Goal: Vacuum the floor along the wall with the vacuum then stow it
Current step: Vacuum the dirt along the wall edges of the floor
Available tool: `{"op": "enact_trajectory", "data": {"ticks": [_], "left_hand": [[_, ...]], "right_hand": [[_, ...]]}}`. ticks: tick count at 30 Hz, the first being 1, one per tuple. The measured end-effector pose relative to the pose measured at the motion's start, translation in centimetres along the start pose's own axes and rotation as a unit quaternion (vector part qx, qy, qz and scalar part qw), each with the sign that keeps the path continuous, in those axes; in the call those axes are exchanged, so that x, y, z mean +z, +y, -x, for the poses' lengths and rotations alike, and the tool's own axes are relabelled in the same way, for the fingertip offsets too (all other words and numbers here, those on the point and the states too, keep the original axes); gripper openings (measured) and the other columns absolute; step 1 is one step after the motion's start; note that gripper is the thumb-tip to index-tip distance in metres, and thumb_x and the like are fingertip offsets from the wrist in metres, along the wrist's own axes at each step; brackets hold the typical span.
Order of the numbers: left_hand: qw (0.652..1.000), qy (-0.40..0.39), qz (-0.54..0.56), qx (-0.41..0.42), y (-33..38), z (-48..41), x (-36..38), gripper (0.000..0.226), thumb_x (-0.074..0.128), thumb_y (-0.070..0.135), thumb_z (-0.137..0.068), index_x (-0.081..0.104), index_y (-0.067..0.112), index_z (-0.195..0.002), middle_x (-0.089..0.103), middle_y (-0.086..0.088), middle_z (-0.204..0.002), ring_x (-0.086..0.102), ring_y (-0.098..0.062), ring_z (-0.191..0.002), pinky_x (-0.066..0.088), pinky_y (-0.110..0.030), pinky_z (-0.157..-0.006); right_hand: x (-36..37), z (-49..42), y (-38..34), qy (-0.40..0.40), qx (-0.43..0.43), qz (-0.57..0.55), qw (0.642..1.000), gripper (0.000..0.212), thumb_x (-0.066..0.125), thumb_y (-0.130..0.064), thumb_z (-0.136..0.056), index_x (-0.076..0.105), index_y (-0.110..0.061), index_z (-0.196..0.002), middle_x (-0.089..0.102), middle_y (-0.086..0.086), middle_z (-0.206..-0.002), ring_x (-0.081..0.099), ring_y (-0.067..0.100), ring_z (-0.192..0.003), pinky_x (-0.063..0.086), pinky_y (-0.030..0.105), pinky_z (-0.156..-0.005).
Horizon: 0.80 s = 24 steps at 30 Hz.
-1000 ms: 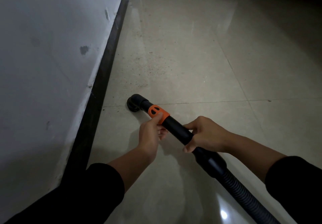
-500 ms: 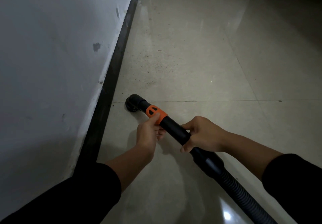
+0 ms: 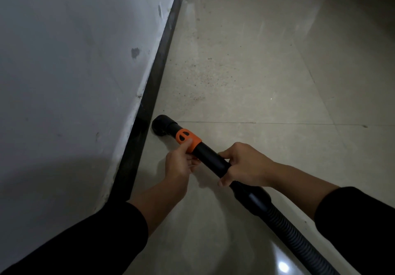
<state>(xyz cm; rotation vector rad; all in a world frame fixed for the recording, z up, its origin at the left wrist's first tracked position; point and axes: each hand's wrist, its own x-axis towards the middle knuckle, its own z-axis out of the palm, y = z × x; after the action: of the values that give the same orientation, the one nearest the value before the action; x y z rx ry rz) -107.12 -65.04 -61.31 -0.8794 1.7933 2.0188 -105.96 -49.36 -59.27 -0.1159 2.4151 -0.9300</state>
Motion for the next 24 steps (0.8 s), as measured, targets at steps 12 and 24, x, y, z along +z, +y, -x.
{"op": "enact_trajectory", "data": {"ticks": [12, 24], "left_hand": [[1.000, 0.021, 0.009, 0.002, 0.2, -0.8, -1.3, 0.018, 0.055, 0.032, -0.095, 0.058, 0.016, -0.086, 0.067, -0.010, -0.081, 0.063, -0.020, -0.071, 0.050, -0.030, -0.072], [0.999, 0.026, 0.042, -0.004, -0.9, -0.5, -1.0, 0.020, 0.068, 0.029, -0.087, 0.062, 0.012, -0.095, 0.070, -0.013, -0.093, 0.067, -0.020, -0.082, 0.053, -0.028, -0.072]], "right_hand": [[0.8, -0.9, -1.3, -0.008, -0.015, 0.022, 1.000, 0.042, 0.081, -0.022, -0.064, 0.072, -0.020, -0.105, 0.072, 0.005, -0.076, 0.068, 0.018, -0.069, 0.059, 0.038, -0.072], [1.1, -0.4, -0.8, 0.003, -0.034, 0.079, 0.996, 0.045, 0.079, -0.025, -0.065, 0.070, -0.023, -0.108, 0.069, 0.003, -0.074, 0.066, 0.017, -0.067, 0.057, 0.034, -0.065]]}}
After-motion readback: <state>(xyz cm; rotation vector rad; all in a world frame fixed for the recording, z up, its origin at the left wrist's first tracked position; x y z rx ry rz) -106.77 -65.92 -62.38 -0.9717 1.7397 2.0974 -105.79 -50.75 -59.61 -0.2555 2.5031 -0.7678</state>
